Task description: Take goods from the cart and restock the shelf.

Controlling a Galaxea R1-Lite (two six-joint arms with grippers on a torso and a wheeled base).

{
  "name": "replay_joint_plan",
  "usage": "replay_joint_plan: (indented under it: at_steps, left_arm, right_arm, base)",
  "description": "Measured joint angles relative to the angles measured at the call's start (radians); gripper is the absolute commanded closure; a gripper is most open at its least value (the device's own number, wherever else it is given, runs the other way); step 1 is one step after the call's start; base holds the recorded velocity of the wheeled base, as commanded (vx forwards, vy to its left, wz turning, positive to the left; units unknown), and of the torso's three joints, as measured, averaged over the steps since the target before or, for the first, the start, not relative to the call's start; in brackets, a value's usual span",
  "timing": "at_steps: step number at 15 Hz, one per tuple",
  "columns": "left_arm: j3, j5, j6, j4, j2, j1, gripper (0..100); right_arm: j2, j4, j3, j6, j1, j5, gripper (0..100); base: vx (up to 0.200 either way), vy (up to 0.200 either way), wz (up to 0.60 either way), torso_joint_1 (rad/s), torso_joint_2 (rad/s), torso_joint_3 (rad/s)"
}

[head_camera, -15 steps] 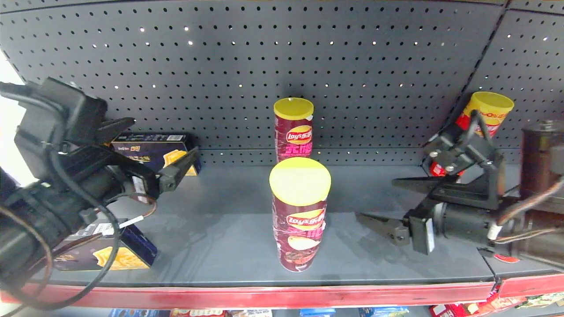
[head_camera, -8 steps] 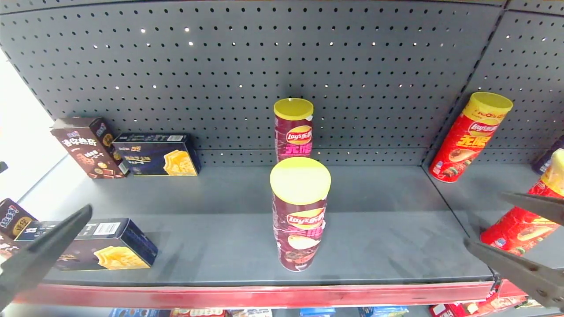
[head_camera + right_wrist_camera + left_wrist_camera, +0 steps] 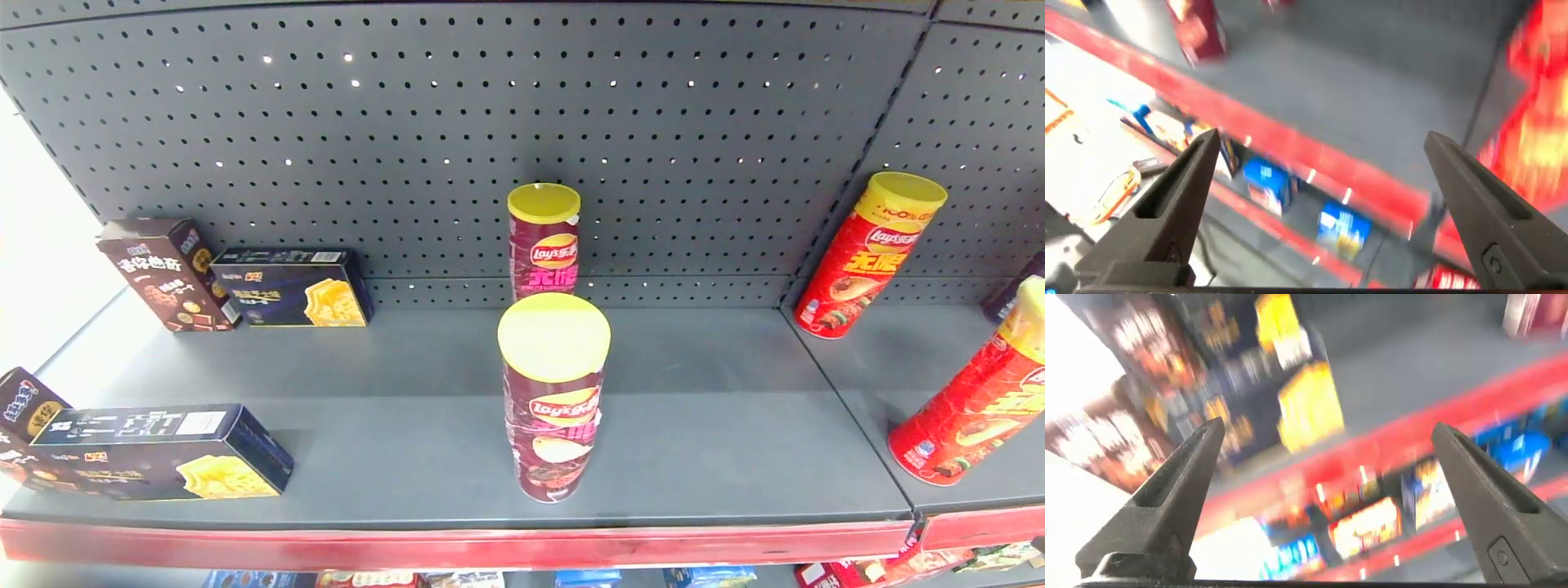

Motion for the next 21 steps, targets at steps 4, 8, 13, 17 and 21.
replay_joint_plan:
  at_steps: [4, 8, 13, 17, 21]
  left_arm:
    - [0.084, 0.0, -0.009, 0.008, -0.087, 0.043, 0]
    - [0.089, 0.0, -0.013, 0.007, -0.056, 0.156, 0]
    - [0.09, 0.003, -0.015, 0.006, -0.042, 0.239, 0]
    - [0.091, 0.011, -0.01, 0.005, -0.041, 0.404, 0]
    - [0.094, -0.207, -0.115, 0.002, -0.04, 0.577, 0]
  right_arm:
    - [-0.129, 0.232, 0.065, 0.073, -0.175, 0.004, 0]
    - [-0.21, 0.301, 0.067, 0.094, -0.484, 0.013, 0]
    - [-0.397, 0.303, 0.071, 0.075, -0.605, 0.034, 0]
    - [-0.434, 0.302, 0.072, 0.074, -0.613, 0.035, 0]
    - [-0.441, 0.302, 0.072, 0.074, -0.613, 0.034, 0]
  base:
    - [0.0, 0.0, 0.0, 0.0, 0.0, 0.0]
    - [0.0, 0.0, 0.0, 0.0, 0.0, 0.0]
    - [0.0, 0.0, 0.0, 0.0, 0.0, 0.0]
    - [0.0, 0.0, 0.0, 0.0, 0.0, 0.0]
    - [0.0, 0.0, 0.0, 0.0, 0.0, 0.0]
